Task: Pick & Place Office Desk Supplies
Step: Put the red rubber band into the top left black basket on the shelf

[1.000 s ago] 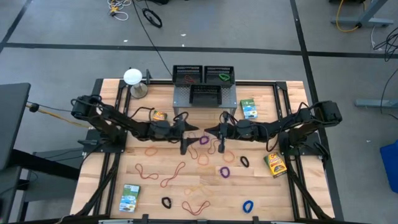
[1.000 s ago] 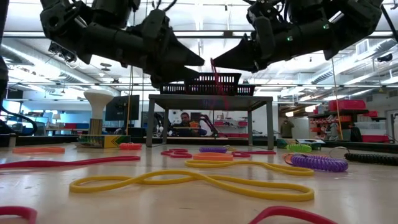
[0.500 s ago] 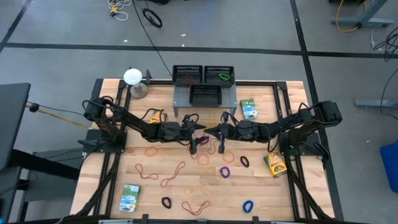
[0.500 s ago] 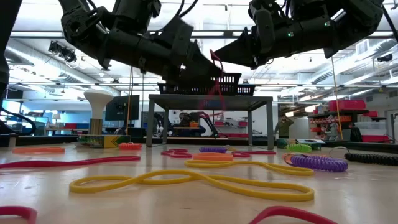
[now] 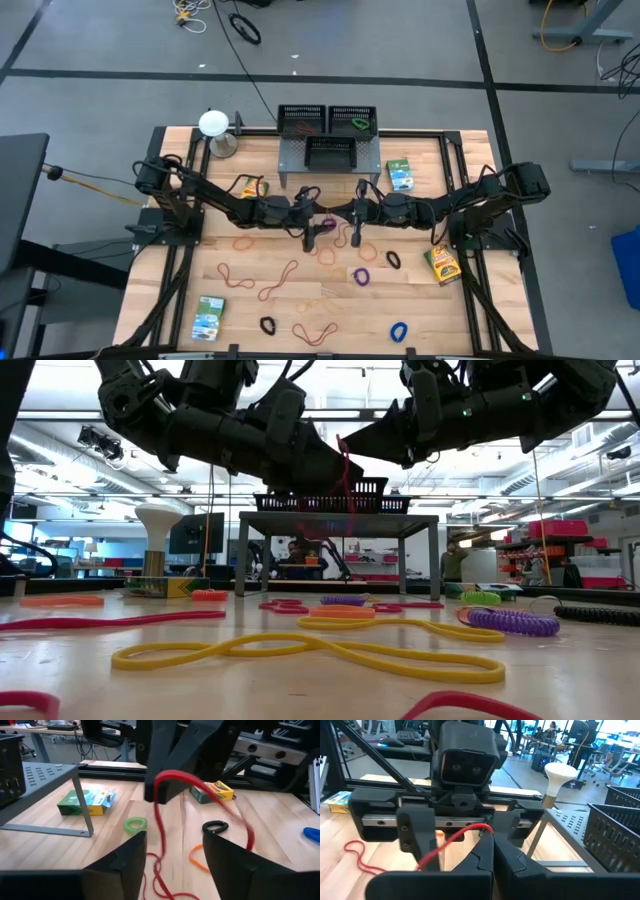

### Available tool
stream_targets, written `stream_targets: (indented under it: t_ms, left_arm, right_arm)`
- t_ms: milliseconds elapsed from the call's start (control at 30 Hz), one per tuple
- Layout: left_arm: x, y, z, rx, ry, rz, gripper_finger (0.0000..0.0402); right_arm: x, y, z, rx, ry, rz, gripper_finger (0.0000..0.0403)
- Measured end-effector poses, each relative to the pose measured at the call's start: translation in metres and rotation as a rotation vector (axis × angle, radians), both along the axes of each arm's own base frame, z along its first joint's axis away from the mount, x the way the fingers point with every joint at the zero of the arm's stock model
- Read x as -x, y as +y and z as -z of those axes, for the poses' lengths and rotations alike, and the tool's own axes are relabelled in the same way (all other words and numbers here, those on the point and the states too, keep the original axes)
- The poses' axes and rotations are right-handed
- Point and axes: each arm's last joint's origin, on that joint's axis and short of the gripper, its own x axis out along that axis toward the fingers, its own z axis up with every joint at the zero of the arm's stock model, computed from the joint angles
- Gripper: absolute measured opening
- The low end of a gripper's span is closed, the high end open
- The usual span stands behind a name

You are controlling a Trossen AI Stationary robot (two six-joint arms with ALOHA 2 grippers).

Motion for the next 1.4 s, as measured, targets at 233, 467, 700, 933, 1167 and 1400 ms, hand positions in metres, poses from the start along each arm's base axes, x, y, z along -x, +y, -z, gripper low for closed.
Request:
stream_targets:
  t_ms: [233,467,700,933,1167,1400]
  left_arm:
    - [0.000,0.001,-0.001,-0.026,-0.009,0.021,0.0116]
    - [0.000,0.001,-0.003,-0.042,-0.022,0.020,0.0032]
    - [-0.001,0.001,-0.004,-0.045,-0.031,0.023,0.0008]
    - [0.003,0.002,-0.008,-0.056,0.007,-0.022,0.0007]
    - [0.018,0.005,-0.022,-0.072,0.117,-0.079,0.0006]
    - [0.050,0.008,-0.057,0.025,0.183,-0.106,0.0007]
  right_arm:
    - [0.000,0.000,0.000,-0.001,-0.005,-0.006,0.0000]
    - [0.000,0.005,-0.002,0.005,-0.022,-0.023,0.0000]
    - [0.000,0.006,-0.002,0.002,-0.024,-0.038,0.0004]
    - [0.001,0.009,-0.003,-0.002,-0.032,-0.004,0.0057]
    - [0.003,0.015,-0.001,0.102,0.000,0.090,0.0130]
    - [0.003,0.017,0.000,0.150,0.027,0.083,0.0112]
